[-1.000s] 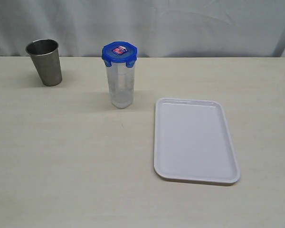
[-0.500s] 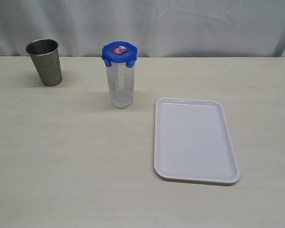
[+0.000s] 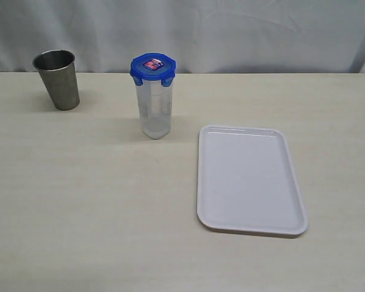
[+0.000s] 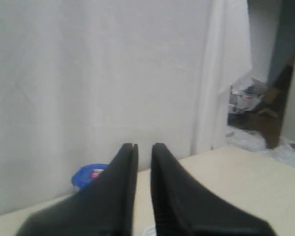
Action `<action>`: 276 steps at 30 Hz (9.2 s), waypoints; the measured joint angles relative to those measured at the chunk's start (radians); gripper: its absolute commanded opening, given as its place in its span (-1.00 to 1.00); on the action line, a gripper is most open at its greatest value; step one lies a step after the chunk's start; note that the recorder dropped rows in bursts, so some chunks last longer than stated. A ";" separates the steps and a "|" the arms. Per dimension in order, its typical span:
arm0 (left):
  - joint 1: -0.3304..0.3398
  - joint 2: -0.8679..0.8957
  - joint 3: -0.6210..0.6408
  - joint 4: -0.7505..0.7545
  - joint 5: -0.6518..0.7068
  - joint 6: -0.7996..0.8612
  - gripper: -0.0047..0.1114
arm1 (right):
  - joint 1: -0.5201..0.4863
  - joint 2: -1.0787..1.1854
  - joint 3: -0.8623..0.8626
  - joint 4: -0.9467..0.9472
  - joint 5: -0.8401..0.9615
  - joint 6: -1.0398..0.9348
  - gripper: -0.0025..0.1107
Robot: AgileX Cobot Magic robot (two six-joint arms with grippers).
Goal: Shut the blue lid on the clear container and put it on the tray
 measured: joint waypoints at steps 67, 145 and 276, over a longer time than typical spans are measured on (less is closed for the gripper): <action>-0.166 1.612 -1.022 -0.030 -0.250 0.448 0.54 | -0.143 1.958 -1.407 0.121 0.531 0.161 -0.88; -0.593 1.666 -1.235 0.094 -0.012 0.223 0.50 | -0.339 1.557 -1.254 -0.187 0.986 0.285 -0.88; -0.211 -0.519 -0.030 -0.623 0.490 0.017 -0.92 | -0.339 -0.175 -0.055 0.049 0.177 -0.076 -0.88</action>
